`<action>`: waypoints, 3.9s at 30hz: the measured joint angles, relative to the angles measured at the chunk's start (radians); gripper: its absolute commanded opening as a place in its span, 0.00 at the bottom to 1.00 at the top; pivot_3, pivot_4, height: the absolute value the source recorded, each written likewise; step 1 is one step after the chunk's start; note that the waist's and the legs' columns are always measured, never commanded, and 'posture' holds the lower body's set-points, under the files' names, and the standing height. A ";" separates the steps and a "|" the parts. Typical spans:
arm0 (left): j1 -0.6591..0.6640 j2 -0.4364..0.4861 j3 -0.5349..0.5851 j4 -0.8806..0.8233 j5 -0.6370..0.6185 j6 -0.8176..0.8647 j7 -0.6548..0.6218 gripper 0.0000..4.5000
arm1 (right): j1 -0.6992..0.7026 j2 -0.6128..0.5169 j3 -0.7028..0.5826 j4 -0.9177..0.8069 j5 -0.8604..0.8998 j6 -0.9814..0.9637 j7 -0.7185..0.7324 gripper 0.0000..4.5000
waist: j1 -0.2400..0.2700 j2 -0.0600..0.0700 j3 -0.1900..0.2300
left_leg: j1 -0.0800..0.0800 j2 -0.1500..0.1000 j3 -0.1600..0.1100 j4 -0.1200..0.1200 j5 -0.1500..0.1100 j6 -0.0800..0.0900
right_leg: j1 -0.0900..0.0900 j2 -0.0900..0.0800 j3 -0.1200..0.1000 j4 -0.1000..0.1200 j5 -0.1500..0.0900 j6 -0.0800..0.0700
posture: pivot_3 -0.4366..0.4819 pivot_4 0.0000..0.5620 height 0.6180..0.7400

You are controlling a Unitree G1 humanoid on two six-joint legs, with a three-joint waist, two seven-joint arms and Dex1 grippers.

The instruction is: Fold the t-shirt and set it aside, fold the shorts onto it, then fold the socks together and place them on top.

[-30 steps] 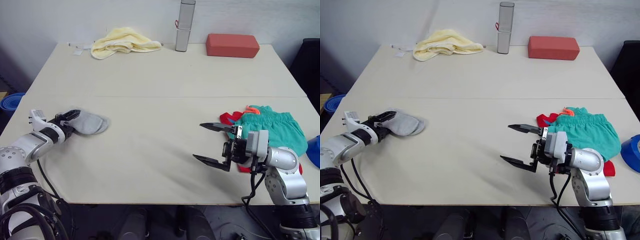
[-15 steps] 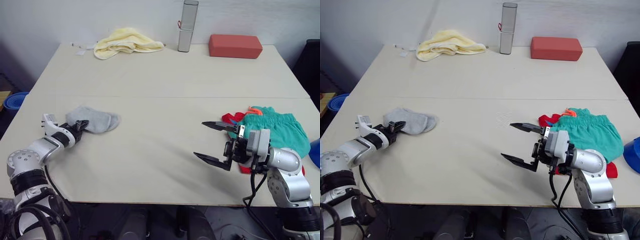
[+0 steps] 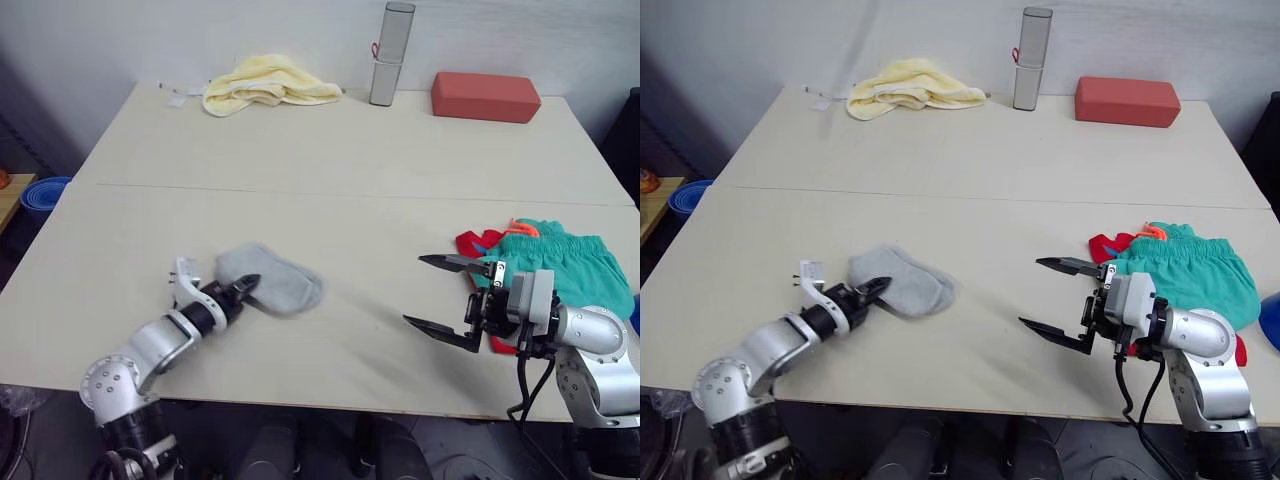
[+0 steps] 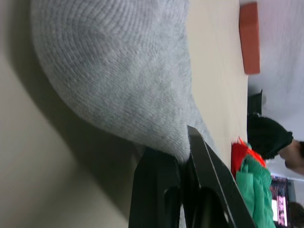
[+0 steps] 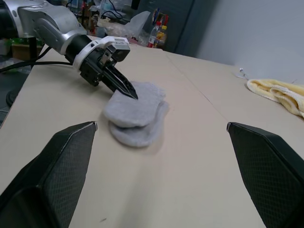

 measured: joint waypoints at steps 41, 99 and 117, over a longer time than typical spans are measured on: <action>-0.326 0.642 -0.594 0.412 1.041 -0.671 -1.273 0.00 | 0.182 -0.123 0.258 -0.166 -0.229 0.349 -0.148 0.01 | -0.027 0.005 0.002 | -0.010 0.006 0.008 -0.002 -0.003 0.009 | -0.013 0.005 -0.003 -0.003 -0.001 -0.006 | 0.48 0.27 1.00; 0.042 0.634 -0.385 0.072 1.190 -0.537 -1.526 0.12 | -0.121 -0.040 0.291 0.031 -0.216 0.516 -0.123 0.14 | -0.059 -0.005 0.004 | -0.005 0.010 0.012 0.000 -0.003 0.008 | -0.012 0.004 -0.001 0.000 0.000 -0.007 | 0.48 0.27 1.00; 0.126 0.694 -0.355 -0.047 1.079 -0.502 -1.583 0.53 | -0.130 -0.107 0.162 -0.189 0.133 1.112 -0.267 0.66 | -0.058 -0.001 0.006 | -0.006 0.011 0.012 -0.001 -0.004 0.007 | -0.013 0.003 -0.001 0.000 -0.001 -0.009 | 0.48 0.27 1.00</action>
